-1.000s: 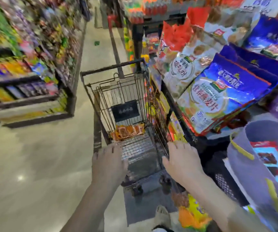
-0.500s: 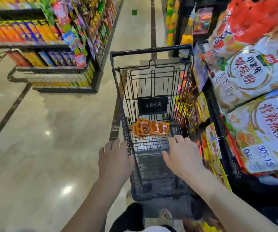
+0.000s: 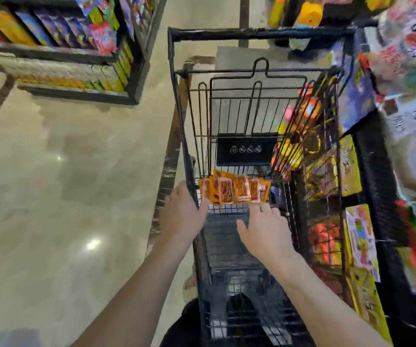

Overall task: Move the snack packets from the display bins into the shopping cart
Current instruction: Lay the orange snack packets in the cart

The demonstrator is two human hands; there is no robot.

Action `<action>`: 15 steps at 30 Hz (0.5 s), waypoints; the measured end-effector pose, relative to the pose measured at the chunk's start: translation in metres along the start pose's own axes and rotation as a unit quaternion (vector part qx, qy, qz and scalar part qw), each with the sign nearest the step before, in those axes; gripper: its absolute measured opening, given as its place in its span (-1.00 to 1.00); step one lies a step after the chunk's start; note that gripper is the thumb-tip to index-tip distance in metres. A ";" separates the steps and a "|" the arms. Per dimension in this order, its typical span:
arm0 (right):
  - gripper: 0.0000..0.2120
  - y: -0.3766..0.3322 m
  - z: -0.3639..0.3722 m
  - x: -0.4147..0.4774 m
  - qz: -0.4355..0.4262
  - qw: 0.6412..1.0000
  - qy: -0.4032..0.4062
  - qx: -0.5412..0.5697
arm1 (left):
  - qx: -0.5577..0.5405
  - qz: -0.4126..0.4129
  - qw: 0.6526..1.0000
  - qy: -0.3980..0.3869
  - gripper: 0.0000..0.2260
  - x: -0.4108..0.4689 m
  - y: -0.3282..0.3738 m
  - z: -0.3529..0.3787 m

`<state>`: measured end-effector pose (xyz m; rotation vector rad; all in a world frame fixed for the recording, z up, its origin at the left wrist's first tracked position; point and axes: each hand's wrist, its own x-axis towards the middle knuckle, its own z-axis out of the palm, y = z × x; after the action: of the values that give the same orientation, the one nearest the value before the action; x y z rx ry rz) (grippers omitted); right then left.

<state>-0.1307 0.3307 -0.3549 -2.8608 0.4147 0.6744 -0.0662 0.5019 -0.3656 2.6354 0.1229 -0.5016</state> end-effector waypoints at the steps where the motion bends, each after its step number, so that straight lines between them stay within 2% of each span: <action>1: -0.46 -0.001 0.010 0.017 -0.002 1.000 -0.002 0.009 | -0.032 -0.013 0.999 0.005 -0.29 0.013 -0.001 0.010; 5: -0.43 0.000 0.054 0.080 -0.010 0.999 -0.019 0.046 | -0.164 -0.050 0.985 0.034 -0.37 0.045 -0.007 0.053; 9: -0.46 0.004 0.101 0.138 -0.004 0.995 -0.035 0.095 | -0.194 -0.051 0.974 0.108 -0.58 0.053 -0.023 0.082; 12: -0.47 0.001 0.134 0.182 0.001 0.988 -0.045 0.146 | -0.218 -0.042 0.965 0.137 -0.59 0.055 -0.030 0.092; 15: -0.31 -0.015 0.161 0.224 0.033 0.984 -0.037 0.171 | -0.233 -0.032 0.960 0.151 -0.57 0.056 -0.032 0.096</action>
<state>0.0001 0.3305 -0.5987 -2.5002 0.5566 0.6475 -0.0513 0.4878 -0.4795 2.2275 0.3743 -0.0674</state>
